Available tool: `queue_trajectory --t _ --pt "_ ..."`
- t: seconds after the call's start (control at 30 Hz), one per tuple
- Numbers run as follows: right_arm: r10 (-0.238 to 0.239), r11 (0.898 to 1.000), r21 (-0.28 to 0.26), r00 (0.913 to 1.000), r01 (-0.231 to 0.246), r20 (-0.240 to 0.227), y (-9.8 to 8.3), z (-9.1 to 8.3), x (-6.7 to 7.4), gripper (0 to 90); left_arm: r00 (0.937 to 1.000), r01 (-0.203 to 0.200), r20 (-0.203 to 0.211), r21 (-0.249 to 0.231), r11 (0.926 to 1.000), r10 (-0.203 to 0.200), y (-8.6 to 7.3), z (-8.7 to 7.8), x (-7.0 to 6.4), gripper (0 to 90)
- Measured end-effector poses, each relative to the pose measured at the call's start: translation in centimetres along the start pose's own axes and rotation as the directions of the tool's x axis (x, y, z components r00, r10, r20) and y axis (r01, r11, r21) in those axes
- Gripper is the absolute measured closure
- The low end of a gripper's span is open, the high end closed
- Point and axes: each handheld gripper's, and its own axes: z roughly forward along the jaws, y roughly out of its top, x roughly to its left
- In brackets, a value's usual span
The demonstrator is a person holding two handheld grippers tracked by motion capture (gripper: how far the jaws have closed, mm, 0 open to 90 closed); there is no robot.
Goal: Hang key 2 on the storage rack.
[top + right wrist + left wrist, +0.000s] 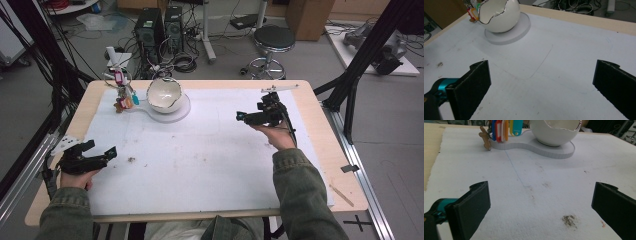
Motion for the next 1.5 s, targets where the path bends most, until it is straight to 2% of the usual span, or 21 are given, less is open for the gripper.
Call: queue_trajectory --t 0.4,0.5,0.67,1.0,1.27,1.5 --pt "0.015 1.000 -0.023 0.9998 -0.016 -0.009 -3.3 -1.2 -0.7 0.8 1.0000 -0.002 0.002 0.002 1.0000 0.002 -0.1 -0.2 -0.1 2.4" --pt "0.010 1.000 -0.010 0.9997 -0.010 0.022 -4.2 -1.4 -0.9 0.8 1.0000 -0.001 0.002 0.000 1.0000 0.001 -0.1 -0.2 -0.1 2.4" --pt "0.020 1.000 -0.015 0.9997 -0.019 0.015 -5.5 -1.6 -1.2 0.8 1.0000 -0.002 -0.002 -0.001 1.0000 0.002 0.0 -0.3 -0.1 2.4" --pt "0.041 0.999 -0.021 0.9980 -0.040 0.048 -7.6 -2.2 -1.6 0.8 1.0000 -0.004 0.001 0.002 1.0000 0.004 -0.1 -0.2 -0.1 2.4" --pt "0.037 0.999 -0.026 0.9963 -0.036 0.077 -9.1 -2.7 -1.7 0.8 1.0000 -0.006 0.002 0.005 1.0000 0.006 -0.1 -0.2 -0.2 2.4" --pt "0.047 0.997 -0.066 0.9921 -0.040 0.116 -10.6 -3.7 -1.8 0.8 1.0000 -0.006 0.001 0.008 0.9999 0.006 -0.1 -0.3 -0.2 2.5"
